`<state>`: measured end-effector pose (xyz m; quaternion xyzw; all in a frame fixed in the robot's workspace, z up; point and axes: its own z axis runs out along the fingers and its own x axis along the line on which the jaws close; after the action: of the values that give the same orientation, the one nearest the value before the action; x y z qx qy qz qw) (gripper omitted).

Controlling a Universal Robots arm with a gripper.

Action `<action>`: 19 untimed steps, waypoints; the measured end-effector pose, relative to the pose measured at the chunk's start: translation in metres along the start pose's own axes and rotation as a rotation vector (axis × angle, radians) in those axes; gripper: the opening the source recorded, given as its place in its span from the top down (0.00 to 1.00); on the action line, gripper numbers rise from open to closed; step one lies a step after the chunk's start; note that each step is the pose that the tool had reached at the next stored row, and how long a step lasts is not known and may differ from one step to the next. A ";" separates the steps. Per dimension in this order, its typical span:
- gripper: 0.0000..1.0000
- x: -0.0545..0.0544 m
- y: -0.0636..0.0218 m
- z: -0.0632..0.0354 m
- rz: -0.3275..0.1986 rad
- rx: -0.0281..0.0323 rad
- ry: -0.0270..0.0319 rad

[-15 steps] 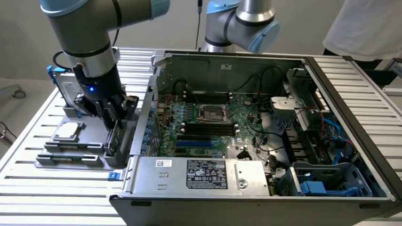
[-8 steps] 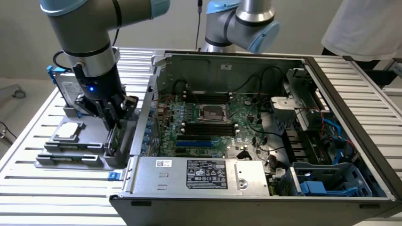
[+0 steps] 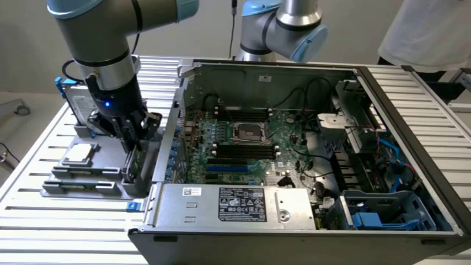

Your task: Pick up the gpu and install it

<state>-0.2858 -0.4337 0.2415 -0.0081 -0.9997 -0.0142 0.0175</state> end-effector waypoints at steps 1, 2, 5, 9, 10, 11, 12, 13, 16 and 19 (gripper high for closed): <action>0.74 0.000 0.0000 0.0000 0.000 0.0000 0.0000; 0.74 0.000 0.0000 0.0000 0.000 0.0000 0.0000; 0.74 0.000 0.0000 0.0000 0.000 0.0000 0.0000; 0.74 0.000 0.0001 -0.0024 0.000 0.0002 0.0002; 0.74 0.000 0.0001 -0.0048 0.000 0.0000 0.0001; 0.74 0.000 0.0002 -0.0079 0.000 0.0000 0.0000; 0.74 0.000 0.0003 -0.0116 0.000 0.0000 0.0000; 0.74 0.001 0.0005 -0.0159 0.000 0.0001 0.0001; 0.74 0.001 0.0009 -0.0295 0.000 0.0000 0.0000; 0.74 0.001 0.0013 -0.0432 0.000 -0.0001 -0.0001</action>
<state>-0.2856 -0.4337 0.2848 -0.0081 -0.9997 -0.0142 0.0175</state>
